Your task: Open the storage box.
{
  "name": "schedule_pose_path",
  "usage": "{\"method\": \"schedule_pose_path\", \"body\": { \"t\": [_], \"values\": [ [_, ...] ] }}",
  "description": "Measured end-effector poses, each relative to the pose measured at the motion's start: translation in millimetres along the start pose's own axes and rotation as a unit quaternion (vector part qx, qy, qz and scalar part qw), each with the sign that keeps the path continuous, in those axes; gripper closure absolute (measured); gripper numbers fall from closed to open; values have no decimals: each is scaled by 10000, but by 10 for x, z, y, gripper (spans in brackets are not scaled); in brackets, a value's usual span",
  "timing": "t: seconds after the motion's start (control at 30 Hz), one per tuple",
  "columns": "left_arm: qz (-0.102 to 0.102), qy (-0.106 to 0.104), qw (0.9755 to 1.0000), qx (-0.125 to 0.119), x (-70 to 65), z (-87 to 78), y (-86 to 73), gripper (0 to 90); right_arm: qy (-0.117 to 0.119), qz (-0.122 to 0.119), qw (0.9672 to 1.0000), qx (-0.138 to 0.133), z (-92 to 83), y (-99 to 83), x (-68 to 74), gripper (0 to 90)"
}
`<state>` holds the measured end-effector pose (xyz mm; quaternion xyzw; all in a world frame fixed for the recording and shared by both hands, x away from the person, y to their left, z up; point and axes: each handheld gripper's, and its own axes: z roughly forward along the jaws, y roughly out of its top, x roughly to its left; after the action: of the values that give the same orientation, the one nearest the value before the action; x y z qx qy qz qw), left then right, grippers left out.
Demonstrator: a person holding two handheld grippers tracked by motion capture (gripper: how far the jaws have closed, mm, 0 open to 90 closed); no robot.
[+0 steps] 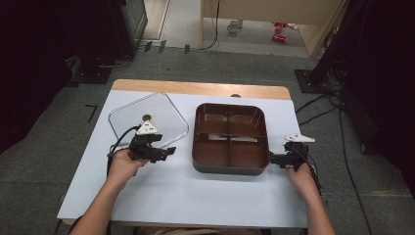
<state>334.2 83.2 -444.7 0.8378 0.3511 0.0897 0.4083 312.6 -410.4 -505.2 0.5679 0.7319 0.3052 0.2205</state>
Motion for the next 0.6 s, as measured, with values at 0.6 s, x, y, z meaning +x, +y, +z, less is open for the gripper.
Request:
{"method": "schedule_pose_path", "body": {
  "t": [0.6],
  "values": [
    [699,-186,9953,645,-389,400,-255,228,0,-2,10000,0,0,0,0,0]
  ]
}}
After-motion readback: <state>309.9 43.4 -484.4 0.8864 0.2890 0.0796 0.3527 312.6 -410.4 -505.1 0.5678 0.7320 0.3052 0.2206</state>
